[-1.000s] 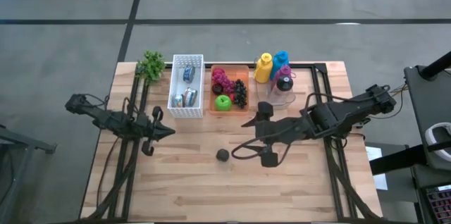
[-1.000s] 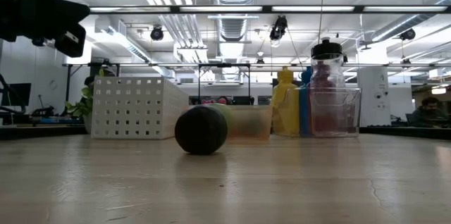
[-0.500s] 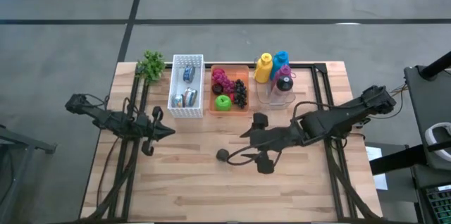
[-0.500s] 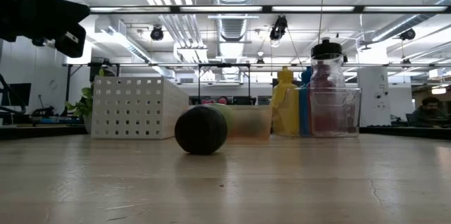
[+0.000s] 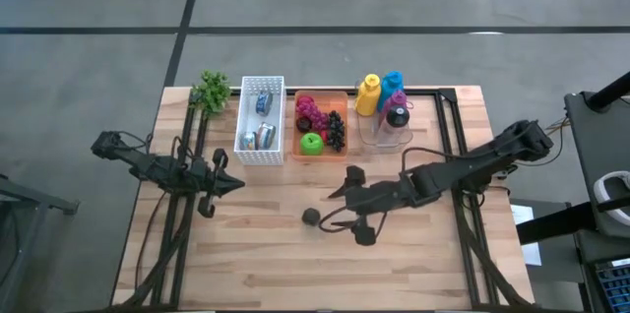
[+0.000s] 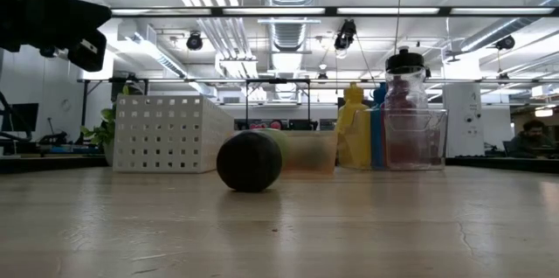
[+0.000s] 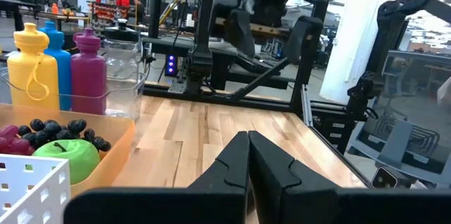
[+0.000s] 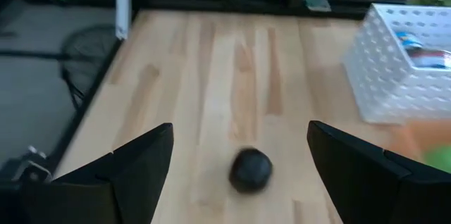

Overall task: Pick & Place Food Item
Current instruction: Put the plum into the orange bin

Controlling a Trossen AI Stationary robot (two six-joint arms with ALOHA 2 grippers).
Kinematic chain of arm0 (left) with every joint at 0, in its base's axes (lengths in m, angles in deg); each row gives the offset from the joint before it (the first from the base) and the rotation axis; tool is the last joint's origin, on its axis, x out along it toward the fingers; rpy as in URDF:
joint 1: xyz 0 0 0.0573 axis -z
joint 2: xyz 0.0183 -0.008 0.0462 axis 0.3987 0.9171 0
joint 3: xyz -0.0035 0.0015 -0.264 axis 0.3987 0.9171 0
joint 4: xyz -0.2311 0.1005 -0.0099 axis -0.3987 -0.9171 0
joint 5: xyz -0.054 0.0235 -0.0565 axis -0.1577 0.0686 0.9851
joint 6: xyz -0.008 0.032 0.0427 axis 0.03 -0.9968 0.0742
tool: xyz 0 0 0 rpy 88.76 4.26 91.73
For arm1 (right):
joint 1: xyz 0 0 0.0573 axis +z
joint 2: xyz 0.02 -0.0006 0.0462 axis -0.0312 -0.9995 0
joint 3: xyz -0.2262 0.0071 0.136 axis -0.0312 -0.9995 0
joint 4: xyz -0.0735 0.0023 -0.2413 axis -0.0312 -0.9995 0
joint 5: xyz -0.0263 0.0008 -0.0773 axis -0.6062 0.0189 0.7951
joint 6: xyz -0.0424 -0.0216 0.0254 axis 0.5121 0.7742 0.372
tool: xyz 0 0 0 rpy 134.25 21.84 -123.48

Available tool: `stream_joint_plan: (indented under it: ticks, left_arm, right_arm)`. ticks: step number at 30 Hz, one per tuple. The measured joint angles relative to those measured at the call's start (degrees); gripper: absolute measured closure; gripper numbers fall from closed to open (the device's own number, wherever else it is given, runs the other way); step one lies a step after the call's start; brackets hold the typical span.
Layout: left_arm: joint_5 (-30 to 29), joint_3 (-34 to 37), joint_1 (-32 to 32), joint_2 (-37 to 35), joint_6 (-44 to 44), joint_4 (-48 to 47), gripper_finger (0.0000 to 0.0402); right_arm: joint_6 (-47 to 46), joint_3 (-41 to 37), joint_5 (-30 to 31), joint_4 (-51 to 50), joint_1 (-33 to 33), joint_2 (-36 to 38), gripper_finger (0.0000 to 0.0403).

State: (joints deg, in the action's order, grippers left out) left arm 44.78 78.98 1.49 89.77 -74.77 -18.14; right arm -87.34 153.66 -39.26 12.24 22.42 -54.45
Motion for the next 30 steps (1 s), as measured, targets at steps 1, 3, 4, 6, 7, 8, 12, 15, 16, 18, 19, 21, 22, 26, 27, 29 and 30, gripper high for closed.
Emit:
stream_joint_plan:
  ticks: [1,3,4,6,7,8,12,15,16,18,19,21,22,26,27,29,30]
  left_arm:
    - [0.0,0.0,0.0,0.0,0.0,0.0,0.0391]
    - [0.0,0.0,0.0,0.0,0.0,0.0,0.0391]
    - [0.0,0.0,0.0,0.0,0.0,0.0,0.0391]
    - [0.0,0.0,0.0,0.0,0.0,0.0,0.0391]
    - [0.0,0.0,0.0,0.0,0.0,0.0,0.0391]
    - [0.0,0.0,0.0,0.0,0.0,0.0,0.0391]
    - [0.0,0.0,0.0,0.1,0.2,0.0,0.0391]
    - [0.0,0.0,0.0,0.6,0.2,0.0,0.0391]
    - [0.1,0.0,0.0,0.7,0.2,-0.1,0.0391]
    - [0.1,0.0,0.0,1.0,0.1,0.0,0.0391]
    - [0.1,0.0,0.0,1.3,0.2,-0.1,0.0391]
    - [0.1,0.0,0.0,1.2,0.1,0.0,0.0391]
    - [0.1,0.0,0.0,1.4,0.1,0.0,0.0391]
    - [0.1,0.0,0.0,1.6,0.1,0.0,0.0391]
    - [0.1,0.0,0.0,1.5,0.1,0.0,0.0391]
    - [0.1,0.0,0.0,1.6,0.1,0.0,0.0391]
    - [0.1,0.0,0.0,1.9,0.1,0.0,0.0391]
  right_arm:
    - [0.0,-1.3,-1.2,2.8,-0.4,0.0,0.0075]
    - [0.1,-3.4,-2.8,6.3,-1.2,0.0,0.0068]
    - [0.0,-4.3,-2.8,7.0,-1.6,0.0,0.0064]
    - [0.0,-5.8,-2.9,8.1,-2.3,0.0,0.0055]
    - [0.0,-6.6,-2.9,8.5,-2.5,0.0,0.005]
    - [0.0,-7.0,-2.9,9.0,-2.7,-0.7,0.0045]
    - [0.1,-6.1,-2.9,8.8,-3.0,-5.2,0.0034]
    - [0.6,-3.9,-3.0,9.0,-3.2,-9.3,0.0032]
    - [0.6,-3.0,-3.0,9.1,-3.4,-10.6,0.0032]
    - [0.2,-1.8,-3.3,9.2,-3.7,-12.9,0.0032]
    - [-0.4,-1.4,-4.0,8.9,-4.0,-13.8,0.0032]
    - [-2.5,-0.3,-5.1,9.0,-4.8,-15.7,0.0032]
    - [-3.4,0.1,-5.6,9.0,-5.2,-16.4,0.0032]
    - [-4.8,2.1,-6.5,8.6,-6.4,-20.0,0.0032]
    - [-4.9,2.7,-7.0,8.4,-6.6,-21.0,0.0032]
    - [-5.7,3.9,-8.0,8.5,-6.7,-22.6,0.0032]
    - [-6.0,4.4,-8.3,8.3,-6.8,-23.6,0.0032]
